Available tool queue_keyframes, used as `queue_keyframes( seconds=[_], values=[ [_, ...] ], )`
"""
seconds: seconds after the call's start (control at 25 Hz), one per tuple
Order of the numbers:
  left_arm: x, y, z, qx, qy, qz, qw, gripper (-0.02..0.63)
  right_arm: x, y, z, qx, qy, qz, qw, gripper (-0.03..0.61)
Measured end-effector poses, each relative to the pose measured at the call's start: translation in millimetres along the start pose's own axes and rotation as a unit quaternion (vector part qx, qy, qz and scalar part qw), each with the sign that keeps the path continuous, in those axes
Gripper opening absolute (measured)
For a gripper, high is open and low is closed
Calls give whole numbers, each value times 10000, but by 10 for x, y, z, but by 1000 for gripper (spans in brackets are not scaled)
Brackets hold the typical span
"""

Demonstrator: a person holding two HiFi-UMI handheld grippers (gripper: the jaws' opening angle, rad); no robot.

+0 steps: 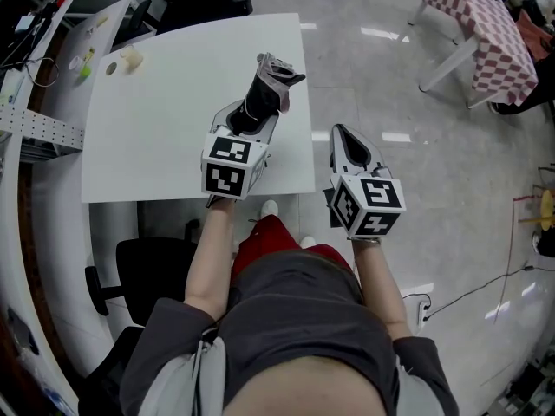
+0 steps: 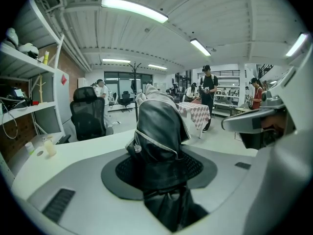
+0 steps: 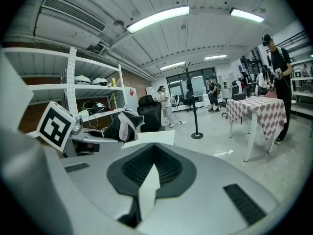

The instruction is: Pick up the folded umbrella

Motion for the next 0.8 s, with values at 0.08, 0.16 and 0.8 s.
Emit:
queue_keyframes(
  seconds=[0.08, 0.16, 0.8],
  values=[
    [54, -100, -1, 2, -76, -31, 10000, 198, 85, -28, 12, 21, -32, -20, 10000, 18],
    [112, -202, 7, 2, -137, -60, 9999, 198, 178, -57, 29, 37, -66, -46, 10000, 18],
    [633, -905, 63, 36, -563, -250, 9981, 198, 868, -137, 99, 273, -348, -253, 9987, 18]
  ],
)
Point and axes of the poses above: the fingertips, and each gripper's own axes: x backward along the fingers, y to its left, z out of its underside, the point moved 6 cm from there along x, backward along the fingers, and after that the axes turned 11 degrees about z, right-handed, at the moved point
